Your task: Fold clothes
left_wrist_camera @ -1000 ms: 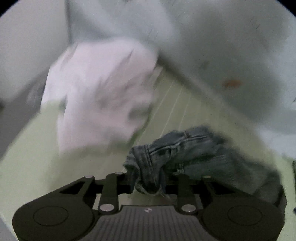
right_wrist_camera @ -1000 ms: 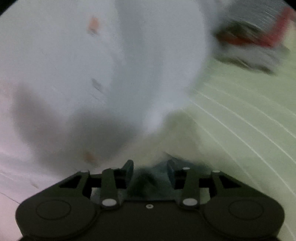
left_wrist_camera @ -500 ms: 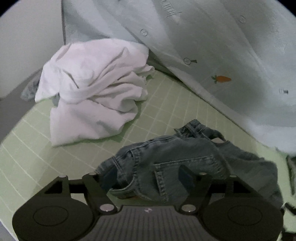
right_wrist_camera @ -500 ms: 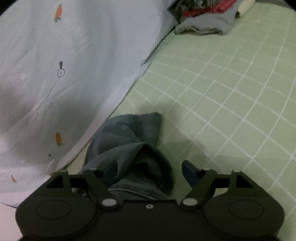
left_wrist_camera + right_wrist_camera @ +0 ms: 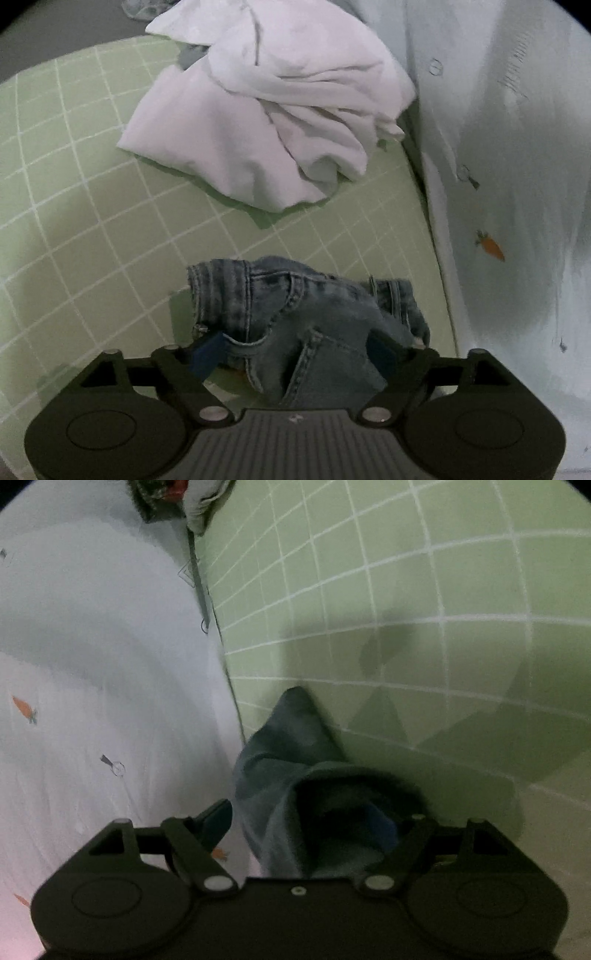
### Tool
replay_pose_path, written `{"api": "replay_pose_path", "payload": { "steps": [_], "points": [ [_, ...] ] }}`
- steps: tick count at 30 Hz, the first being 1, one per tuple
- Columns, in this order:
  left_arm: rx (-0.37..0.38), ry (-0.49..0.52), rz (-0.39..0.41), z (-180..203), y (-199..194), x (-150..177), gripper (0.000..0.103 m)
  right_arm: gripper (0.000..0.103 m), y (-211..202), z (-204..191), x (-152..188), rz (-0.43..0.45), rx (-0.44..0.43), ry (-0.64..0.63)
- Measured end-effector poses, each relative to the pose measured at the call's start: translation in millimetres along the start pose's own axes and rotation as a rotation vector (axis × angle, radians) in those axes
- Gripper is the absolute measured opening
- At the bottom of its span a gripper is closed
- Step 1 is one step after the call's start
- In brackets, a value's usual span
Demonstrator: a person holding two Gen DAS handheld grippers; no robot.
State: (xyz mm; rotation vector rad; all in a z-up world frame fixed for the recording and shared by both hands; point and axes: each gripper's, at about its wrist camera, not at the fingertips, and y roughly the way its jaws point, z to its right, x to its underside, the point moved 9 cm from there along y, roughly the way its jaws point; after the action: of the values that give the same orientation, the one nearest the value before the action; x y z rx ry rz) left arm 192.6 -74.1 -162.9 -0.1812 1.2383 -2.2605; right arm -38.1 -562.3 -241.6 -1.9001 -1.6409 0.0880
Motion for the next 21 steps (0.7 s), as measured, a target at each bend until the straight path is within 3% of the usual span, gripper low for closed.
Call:
{"api": "replay_pose_path", "payload": {
  "steps": [3, 6, 7, 9, 10, 11, 14, 19, 21],
  "points": [
    [-0.031, -0.062, -0.017, -5.0, 13.9, -9.9, 0.088, 0.08, 17.5, 11.5, -5.4, -0.013, 0.084, 0.065],
    [-0.055, -0.133, -0.054, -11.8, 31.2, -17.8, 0.089, 0.077, 29.3, 11.6, -9.5, -0.016, 0.071, 0.084],
    [-0.06, -0.153, -0.066, -13.9, 36.6, -20.1, 0.089, 0.072, 31.0, 9.8, -10.6, -0.01, 0.07, 0.082],
    [-0.073, -0.188, -0.077, -17.3, 45.8, -25.0, 0.087, 0.037, 32.9, 9.2, -15.0, 0.014, 0.097, 0.065],
    [-0.086, -0.194, -0.08, -17.3, 49.5, -26.5, 0.078, 0.029, 34.7, 9.4, -17.1, 0.022, 0.116, 0.056],
    [-0.099, -0.199, -0.082, -17.3, 53.3, -27.9, 0.055, 0.021, 36.8, 6.9, -18.8, 0.032, 0.11, 0.037],
    [-0.109, -0.198, -0.09, -11.5, 64.2, -32.4, 0.028, 0.015, 42.0, -19.8, -25.1, 0.076, 0.087, -0.114],
    [-0.061, -0.082, -0.042, 39.3, 78.7, -43.9, 0.022, 0.012, 58.8, -106.3, -35.4, 0.12, -0.051, -0.307],
    [-0.001, -0.025, 0.0, 72.8, 76.2, -53.0, 0.021, 0.011, 66.0, -146.6, -38.2, 0.128, -0.097, -0.368]
  ]
}}
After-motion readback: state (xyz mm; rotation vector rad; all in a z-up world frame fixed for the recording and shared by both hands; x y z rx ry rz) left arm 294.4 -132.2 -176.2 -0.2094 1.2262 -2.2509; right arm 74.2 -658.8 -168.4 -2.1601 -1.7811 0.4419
